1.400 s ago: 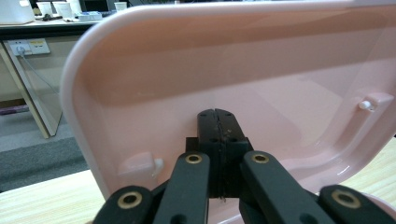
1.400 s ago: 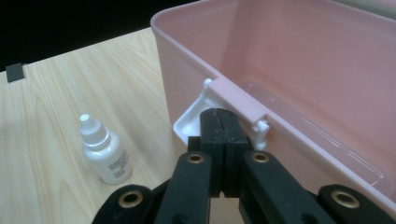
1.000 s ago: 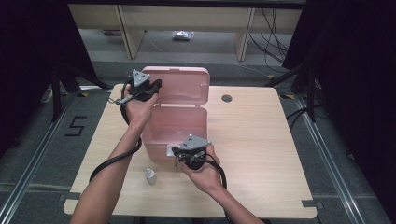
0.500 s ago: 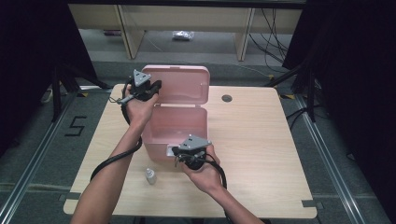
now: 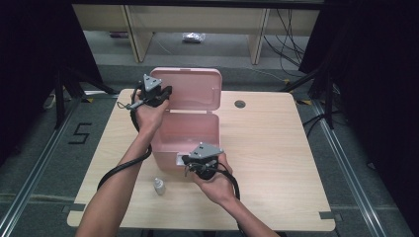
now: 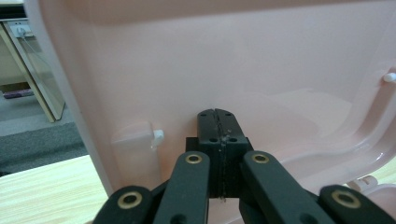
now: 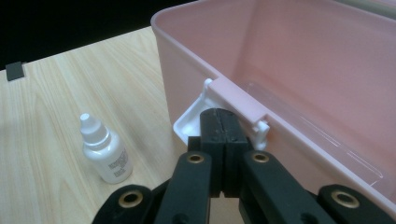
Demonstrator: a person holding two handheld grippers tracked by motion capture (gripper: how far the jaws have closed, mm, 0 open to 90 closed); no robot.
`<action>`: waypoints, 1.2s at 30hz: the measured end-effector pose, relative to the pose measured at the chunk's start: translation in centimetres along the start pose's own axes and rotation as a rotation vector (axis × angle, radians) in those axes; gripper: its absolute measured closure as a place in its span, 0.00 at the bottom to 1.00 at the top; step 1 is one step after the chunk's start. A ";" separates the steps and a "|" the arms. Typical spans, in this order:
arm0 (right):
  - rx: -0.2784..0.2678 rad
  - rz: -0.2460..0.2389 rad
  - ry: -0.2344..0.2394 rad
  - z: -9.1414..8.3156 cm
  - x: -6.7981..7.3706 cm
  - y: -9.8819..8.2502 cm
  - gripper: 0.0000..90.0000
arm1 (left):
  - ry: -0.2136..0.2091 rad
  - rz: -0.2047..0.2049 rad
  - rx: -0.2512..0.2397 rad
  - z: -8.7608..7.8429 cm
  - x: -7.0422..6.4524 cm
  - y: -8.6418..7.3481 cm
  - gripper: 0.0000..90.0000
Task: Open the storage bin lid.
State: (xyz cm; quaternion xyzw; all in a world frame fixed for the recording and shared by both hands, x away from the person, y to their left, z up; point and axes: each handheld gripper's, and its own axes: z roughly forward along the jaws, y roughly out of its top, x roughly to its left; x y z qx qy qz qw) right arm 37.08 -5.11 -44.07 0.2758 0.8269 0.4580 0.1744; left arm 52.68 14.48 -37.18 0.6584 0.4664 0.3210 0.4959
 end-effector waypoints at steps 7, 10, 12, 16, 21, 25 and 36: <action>0.000 0.001 0.002 0.0 0.0 0.0 1.00 | 0.003 -0.002 0.006 0.2 0.0 0.0 1.00; -0.001 0.000 0.002 0.0 0.0 0.0 1.00 | 0.004 -0.001 0.010 0.3 0.1 0.0 1.00; 0.000 0.000 0.001 0.0 0.0 0.0 1.00 | 0.006 -0.003 0.012 0.4 0.1 -0.1 1.00; 0.000 0.002 0.003 0.0 0.0 0.0 1.00 | 0.009 -0.002 0.016 0.5 0.1 -0.1 1.00; 0.001 0.002 0.004 0.0 0.0 0.0 1.00 | 0.009 0.002 0.026 0.7 0.1 -0.2 1.00; 0.000 -0.003 0.000 0.0 0.0 0.0 1.00 | 0.009 0.001 0.032 0.9 0.1 -0.3 1.00; 0.003 0.015 0.008 0.0 0.1 0.0 1.00 | 0.013 0.001 0.055 1.3 0.1 -0.5 1.00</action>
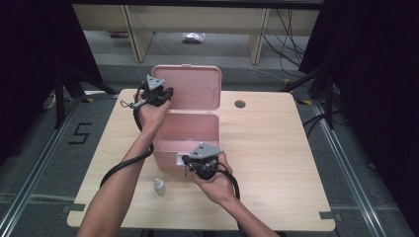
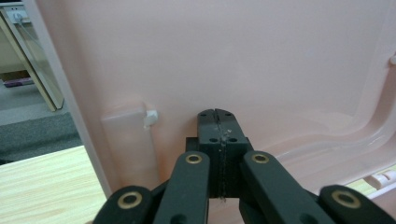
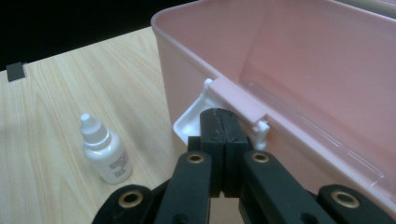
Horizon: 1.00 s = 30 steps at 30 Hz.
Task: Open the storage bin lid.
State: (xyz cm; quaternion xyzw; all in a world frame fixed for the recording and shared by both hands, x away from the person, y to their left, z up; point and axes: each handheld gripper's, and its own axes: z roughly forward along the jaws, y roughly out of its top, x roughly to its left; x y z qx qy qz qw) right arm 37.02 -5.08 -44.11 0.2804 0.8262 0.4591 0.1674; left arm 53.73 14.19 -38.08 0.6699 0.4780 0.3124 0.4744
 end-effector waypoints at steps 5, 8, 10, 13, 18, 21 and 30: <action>-0.005 0.011 0.001 0.0 0.0 0.0 1.00 | 0.006 -0.003 0.008 0.2 0.1 -0.1 1.00; -0.004 0.010 0.001 0.0 0.0 0.0 1.00 | 0.006 -0.006 0.013 0.3 0.2 -0.2 1.00; -0.004 0.009 0.001 0.0 0.0 0.0 1.00 | 0.009 -0.005 0.017 0.4 0.2 -0.3 1.00; -0.004 0.010 0.001 0.0 0.0 0.0 1.00 | 0.008 0.000 0.020 0.4 0.1 -0.3 1.00; -0.004 0.011 0.002 0.0 0.0 0.0 1.00 | 0.007 0.001 0.025 0.6 0.1 -0.4 1.00; -0.003 0.009 0.002 0.0 0.0 0.0 1.00 | 0.006 -0.001 0.030 0.7 0.1 -0.5 1.00; -0.003 0.010 0.002 0.0 0.0 0.0 1.00 | 0.007 0.003 0.045 1.0 0.1 -0.6 1.00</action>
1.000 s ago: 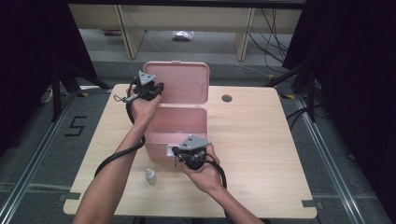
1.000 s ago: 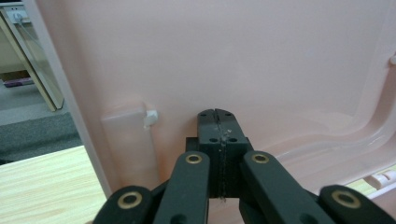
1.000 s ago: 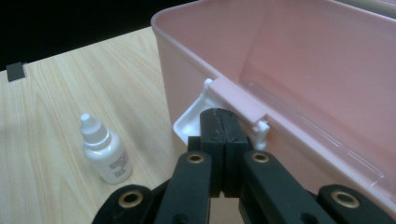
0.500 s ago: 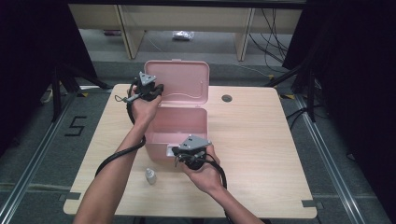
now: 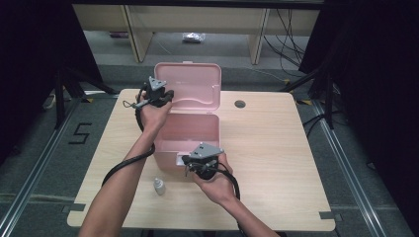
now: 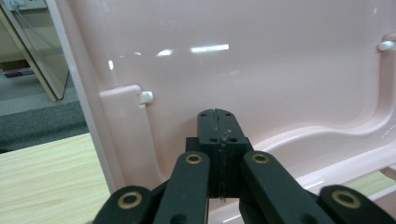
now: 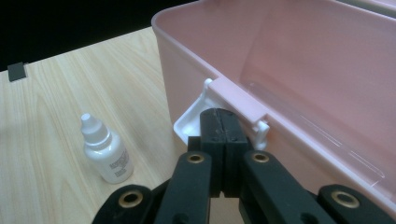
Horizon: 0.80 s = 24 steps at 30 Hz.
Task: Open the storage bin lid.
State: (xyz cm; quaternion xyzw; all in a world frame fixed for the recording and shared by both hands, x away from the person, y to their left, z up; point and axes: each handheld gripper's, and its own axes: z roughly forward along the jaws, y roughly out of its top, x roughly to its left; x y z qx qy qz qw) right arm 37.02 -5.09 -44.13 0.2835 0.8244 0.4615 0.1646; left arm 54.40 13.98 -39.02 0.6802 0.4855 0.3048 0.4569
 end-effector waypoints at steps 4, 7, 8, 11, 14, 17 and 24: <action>0.003 -0.001 -0.001 0.0 0.0 0.0 1.00 | 0.002 -0.004 0.009 0.2 0.0 -0.1 1.00; 0.001 -0.001 0.000 0.0 0.0 0.0 1.00 | 0.001 -0.004 0.015 0.2 0.0 -0.2 1.00; 0.001 -0.001 0.000 0.0 0.0 0.0 1.00 | 0.001 -0.003 0.018 0.2 0.0 -0.2 1.00; -0.003 0.001 -0.003 0.0 0.0 0.0 1.00 | 0.002 -0.003 0.025 0.3 0.0 -0.2 1.00; -0.001 -0.006 0.003 0.0 0.0 0.0 1.00 | 0.000 -0.003 0.023 0.3 0.0 -0.2 1.00; -0.001 -0.006 0.003 0.0 0.0 0.0 1.00 | -0.006 -0.003 0.019 0.1 -0.2 0.0 1.00; 0.002 0.003 0.001 0.0 0.0 0.0 1.00 | -0.018 -0.001 0.009 -0.7 -0.3 0.4 1.00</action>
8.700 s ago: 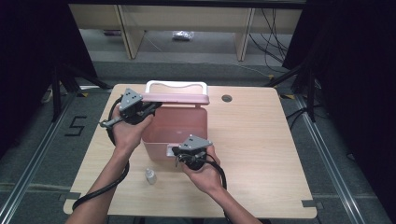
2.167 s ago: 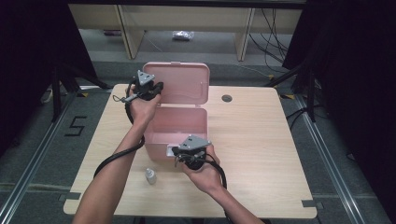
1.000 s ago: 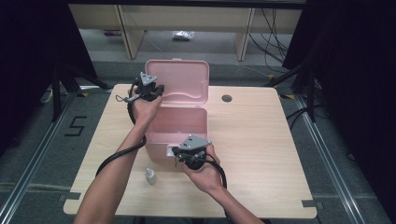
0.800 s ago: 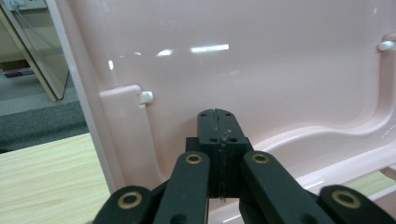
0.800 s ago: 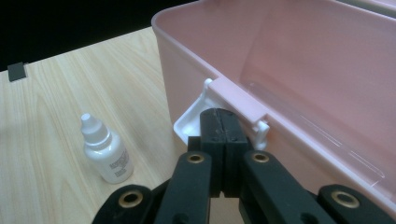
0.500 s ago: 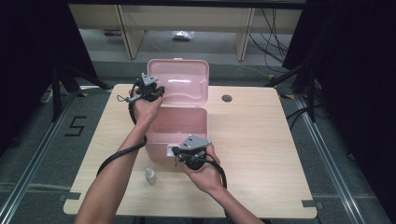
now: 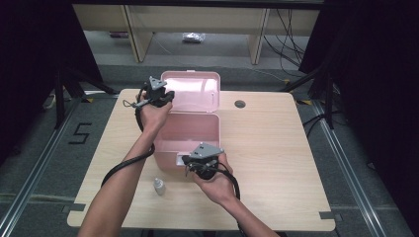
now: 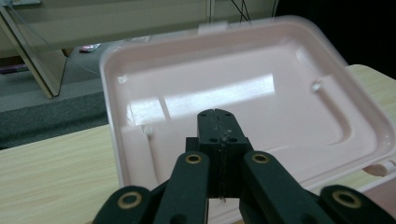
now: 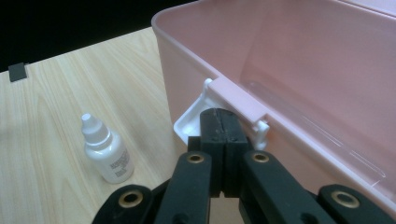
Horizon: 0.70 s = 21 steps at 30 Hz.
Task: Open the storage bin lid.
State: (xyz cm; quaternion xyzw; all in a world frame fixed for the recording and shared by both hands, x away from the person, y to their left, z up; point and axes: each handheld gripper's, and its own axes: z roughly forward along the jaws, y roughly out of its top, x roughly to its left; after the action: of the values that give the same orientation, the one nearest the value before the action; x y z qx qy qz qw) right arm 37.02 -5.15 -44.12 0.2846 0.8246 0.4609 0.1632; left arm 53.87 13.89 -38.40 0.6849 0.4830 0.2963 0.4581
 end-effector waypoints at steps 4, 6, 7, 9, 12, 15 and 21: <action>-0.020 -0.002 -0.001 0.2 0.0 0.0 1.00 | -0.013 0.005 -0.002 -0.7 -0.2 0.2 1.00; -0.007 0.002 0.005 0.1 0.0 0.0 1.00 | -0.023 0.005 -0.006 -1.2 -0.4 0.2 1.00; -0.012 -0.001 0.004 0.1 -0.1 -0.1 1.00 | -0.026 0.010 -0.008 -1.4 -0.4 0.2 1.00; -0.001 0.016 0.009 0.0 -0.1 0.0 1.00 | -0.034 0.011 -0.017 -2.0 -0.5 0.2 0.99; -0.001 0.016 0.007 0.0 -0.1 0.0 1.00 | -0.045 0.011 -0.027 -2.9 -0.5 0.2 0.98; -0.005 0.020 0.012 0.0 -0.1 -0.1 1.00 | -0.056 0.017 -0.041 -3.7 -0.7 0.2 0.96; -0.009 0.014 0.020 0.0 -0.4 0.0 1.00 | -0.079 0.029 -0.044 -5.3 -1.0 0.2 0.89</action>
State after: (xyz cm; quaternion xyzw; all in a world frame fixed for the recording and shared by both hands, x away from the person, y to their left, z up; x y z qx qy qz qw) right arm 37.31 -5.35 -44.15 0.2852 0.8219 0.4687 0.1531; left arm 49.10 14.77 -36.07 0.6928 0.4478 0.2861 0.4876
